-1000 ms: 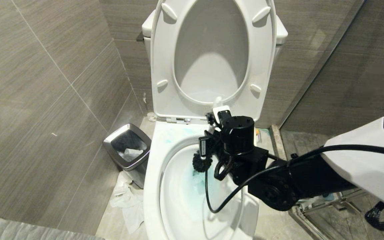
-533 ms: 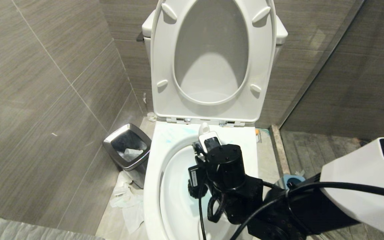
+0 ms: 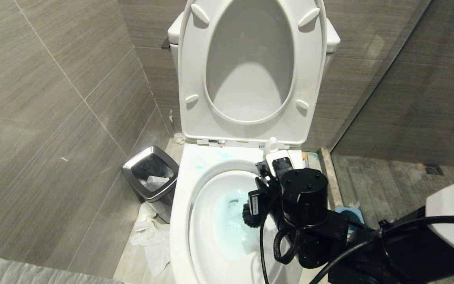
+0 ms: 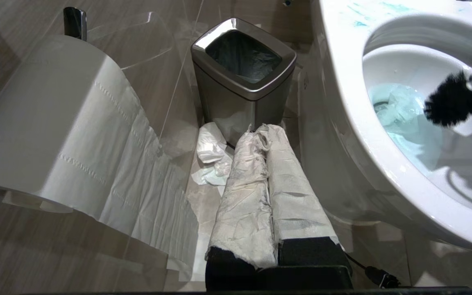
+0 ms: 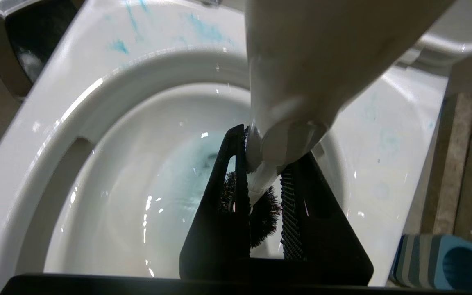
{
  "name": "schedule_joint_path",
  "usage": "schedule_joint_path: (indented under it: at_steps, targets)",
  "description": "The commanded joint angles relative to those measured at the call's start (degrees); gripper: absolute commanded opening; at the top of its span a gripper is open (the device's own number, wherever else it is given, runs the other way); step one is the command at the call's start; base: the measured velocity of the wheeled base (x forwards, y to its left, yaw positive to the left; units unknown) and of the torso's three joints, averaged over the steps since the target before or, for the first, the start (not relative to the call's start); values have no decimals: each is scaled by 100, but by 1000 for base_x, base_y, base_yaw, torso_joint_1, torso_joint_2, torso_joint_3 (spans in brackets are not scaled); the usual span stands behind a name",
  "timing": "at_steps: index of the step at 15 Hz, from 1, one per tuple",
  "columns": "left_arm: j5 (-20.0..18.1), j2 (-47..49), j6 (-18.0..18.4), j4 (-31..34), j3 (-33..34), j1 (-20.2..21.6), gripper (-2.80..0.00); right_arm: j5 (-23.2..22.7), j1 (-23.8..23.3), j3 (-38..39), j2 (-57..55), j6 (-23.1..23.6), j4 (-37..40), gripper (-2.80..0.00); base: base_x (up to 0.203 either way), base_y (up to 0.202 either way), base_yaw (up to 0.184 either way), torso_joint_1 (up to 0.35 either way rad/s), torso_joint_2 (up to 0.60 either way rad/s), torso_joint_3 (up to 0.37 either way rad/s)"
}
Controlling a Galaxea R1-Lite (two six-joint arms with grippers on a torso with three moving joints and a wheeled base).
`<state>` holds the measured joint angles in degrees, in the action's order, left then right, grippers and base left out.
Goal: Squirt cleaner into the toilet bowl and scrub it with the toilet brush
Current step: Scrub the toilet bowl
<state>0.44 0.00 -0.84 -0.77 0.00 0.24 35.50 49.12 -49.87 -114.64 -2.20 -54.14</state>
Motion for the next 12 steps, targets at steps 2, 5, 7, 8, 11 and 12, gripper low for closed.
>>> schedule_joint_path:
  at_steps: [2,5,7,8,11,12]
  targets:
    - [0,0,-4,-2,44,2,-280,26,-16,-467,41,166,-27,-280,0,0,0,0,0,0]
    - [0,0,-4,-2,44,2,-280,-28,-82,-921,-423,282,100,-280,0,0,0,0,0,0]
    - [0,0,-4,-2,44,2,-280,-45,-191,-1267,-979,283,123,-280,0,0,0,0,0,0]
    - [0,0,-4,-2,44,2,-280,-47,-240,-1422,-1238,283,125,-280,0,0,0,0,0,0]
    - [0,0,-4,-2,44,2,-280,-51,-337,-1755,-1829,262,87,-280,0,0,0,0,0,0]
    - [0,0,-2,-2,44,2,-280,-52,-341,-1793,-1825,265,79,-280,0,0,0,0,0,0]
